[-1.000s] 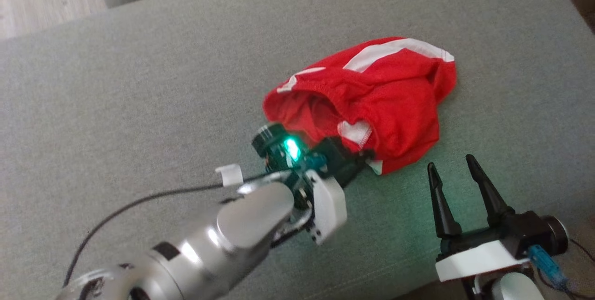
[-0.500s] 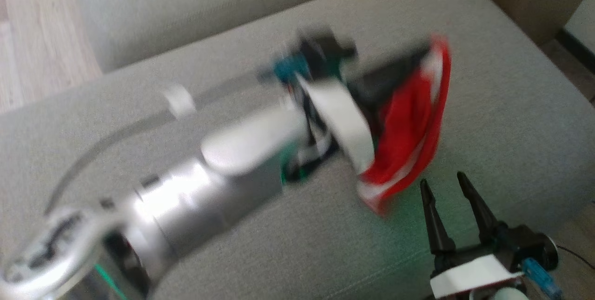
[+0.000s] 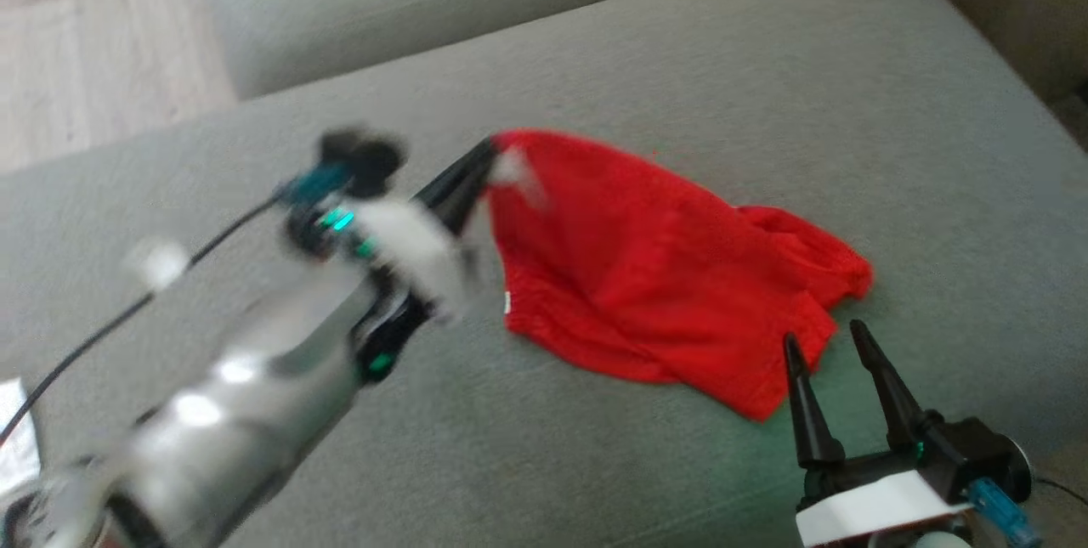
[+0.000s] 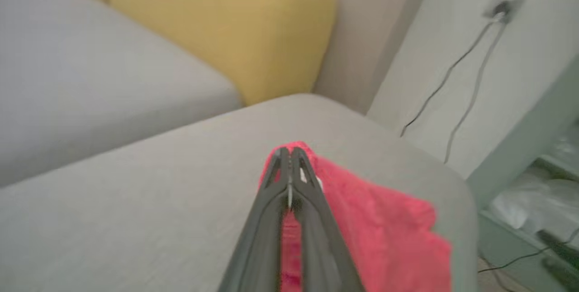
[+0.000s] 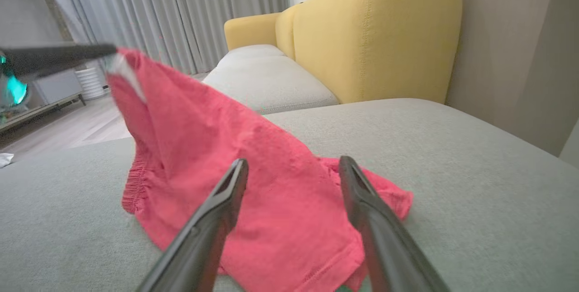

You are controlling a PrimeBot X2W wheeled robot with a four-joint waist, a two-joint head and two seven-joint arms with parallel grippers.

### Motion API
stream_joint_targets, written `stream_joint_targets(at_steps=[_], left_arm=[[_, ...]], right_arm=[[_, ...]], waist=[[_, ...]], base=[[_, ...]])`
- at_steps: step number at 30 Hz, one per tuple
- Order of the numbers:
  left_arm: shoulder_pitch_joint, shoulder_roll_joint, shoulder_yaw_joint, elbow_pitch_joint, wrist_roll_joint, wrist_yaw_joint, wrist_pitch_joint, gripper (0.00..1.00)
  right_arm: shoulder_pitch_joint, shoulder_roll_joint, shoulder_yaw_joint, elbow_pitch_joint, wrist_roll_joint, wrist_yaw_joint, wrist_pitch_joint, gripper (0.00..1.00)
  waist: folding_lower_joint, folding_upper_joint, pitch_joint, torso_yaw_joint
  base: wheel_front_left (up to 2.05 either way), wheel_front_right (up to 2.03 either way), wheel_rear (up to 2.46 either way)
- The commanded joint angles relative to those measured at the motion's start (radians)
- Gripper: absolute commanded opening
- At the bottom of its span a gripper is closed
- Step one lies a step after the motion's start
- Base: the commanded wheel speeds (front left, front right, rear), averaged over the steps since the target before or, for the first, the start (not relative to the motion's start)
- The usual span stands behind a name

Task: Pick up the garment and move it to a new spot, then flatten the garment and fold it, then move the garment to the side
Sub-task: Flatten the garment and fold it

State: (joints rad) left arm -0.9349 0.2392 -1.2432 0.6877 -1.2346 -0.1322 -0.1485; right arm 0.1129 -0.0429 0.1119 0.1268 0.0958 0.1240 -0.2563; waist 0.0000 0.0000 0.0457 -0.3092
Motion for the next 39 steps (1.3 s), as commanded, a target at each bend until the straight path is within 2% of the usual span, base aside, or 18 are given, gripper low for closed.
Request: stream_joint_targets(at_steps=[1, 5, 11, 17, 21, 22, 23, 25, 26, 27, 32, 39], left_arm=[[-0.041, 0.043, 0.031, 0.007, -0.004, 0.002, -0.025, 0.00], [0.012, 0.082, 0.035, 0.055, -0.015, 0.002, -0.054, 0.00], [0.016, 0.109, 0.034, 0.028, -0.023, 0.002, -0.073, 0.00], [-0.001, 0.116, 0.028, -0.020, -0.016, 0.002, -0.088, 0.00], [-0.009, 0.121, 0.017, -0.044, -0.004, 0.002, -0.094, 0.00], [-0.009, 0.121, 0.015, -0.047, -0.002, 0.002, -0.094, 0.00], [-0.008, 0.121, 0.013, -0.049, -0.001, 0.002, -0.095, 0.00], [-0.005, 0.122, 0.009, -0.051, 0.000, 0.002, -0.096, 0.00], [-0.002, 0.123, 0.008, -0.051, 0.000, 0.002, -0.097, 0.00], [0.001, 0.124, 0.007, -0.051, -0.001, 0.002, -0.098, 0.00], [0.024, 0.127, 0.001, -0.059, -0.001, 0.002, -0.102, 0.00], [0.055, 0.147, 0.003, -0.180, 0.015, 0.002, -0.111, 0.00]], right_arm=[[-0.038, -0.007, 0.022, -0.026, 0.006, 0.007, -0.006, 1.00], [-0.040, -0.007, 0.043, 0.015, 0.018, 0.007, -0.006, 1.00], [-0.048, -0.007, 0.040, 0.123, 0.037, 0.007, -0.006, 1.00], [-0.082, -0.007, 0.053, 0.248, 0.149, 0.007, -0.006, 1.00], [-0.129, -0.007, 0.094, 0.344, 0.269, 0.007, -0.006, 1.00], [-0.137, -0.007, 0.102, 0.357, 0.288, 0.007, -0.006, 0.93], [-0.145, -0.007, 0.109, 0.366, 0.303, 0.007, -0.006, 0.80], [-0.157, -0.007, 0.116, 0.367, 0.303, 0.007, -0.006, 0.38], [-0.159, -0.007, 0.117, 0.359, 0.308, 0.007, -0.006, 0.10], [-0.158, -0.007, 0.116, 0.346, 0.310, 0.007, -0.006, 0.00], [-0.128, -0.011, 0.090, 0.252, 0.283, 0.007, -0.006, 0.00], [-0.045, -0.047, -0.041, -0.075, 0.233, 0.007, -0.006, 0.00]], waist=[[0.0000, 0.0000, 0.026, 0.030], [0.0000, 0.0000, 0.042, 0.072], [0.0000, 0.0000, 0.055, 0.132], [0.0000, 0.0000, 0.058, 0.174], [0.0000, 0.0000, 0.062, 0.189], [0.0000, 0.0000, 0.061, 0.191], [0.0000, 0.0000, 0.061, 0.192], [0.0000, 0.0000, 0.057, 0.192], [0.0000, 0.0000, 0.053, 0.191], [0.0000, 0.0000, 0.049, 0.189], [0.0000, 0.0000, 0.021, 0.182], [0.0000, 0.0000, -0.018, 0.187]], base=[[0.00, 0.00, 0.00], [0.00, 0.00, 0.00], [0.00, 0.00, 0.00], [0.00, 0.00, 0.00], [0.00, 0.00, 0.00], [0.00, 0.00, 0.00], [0.00, 0.00, 0.00], [0.00, 0.00, 0.00], [0.00, 0.00, 0.00], [0.00, 0.00, 0.00], [0.00, 0.00, 0.00], [0.00, 0.00, 0.00]])
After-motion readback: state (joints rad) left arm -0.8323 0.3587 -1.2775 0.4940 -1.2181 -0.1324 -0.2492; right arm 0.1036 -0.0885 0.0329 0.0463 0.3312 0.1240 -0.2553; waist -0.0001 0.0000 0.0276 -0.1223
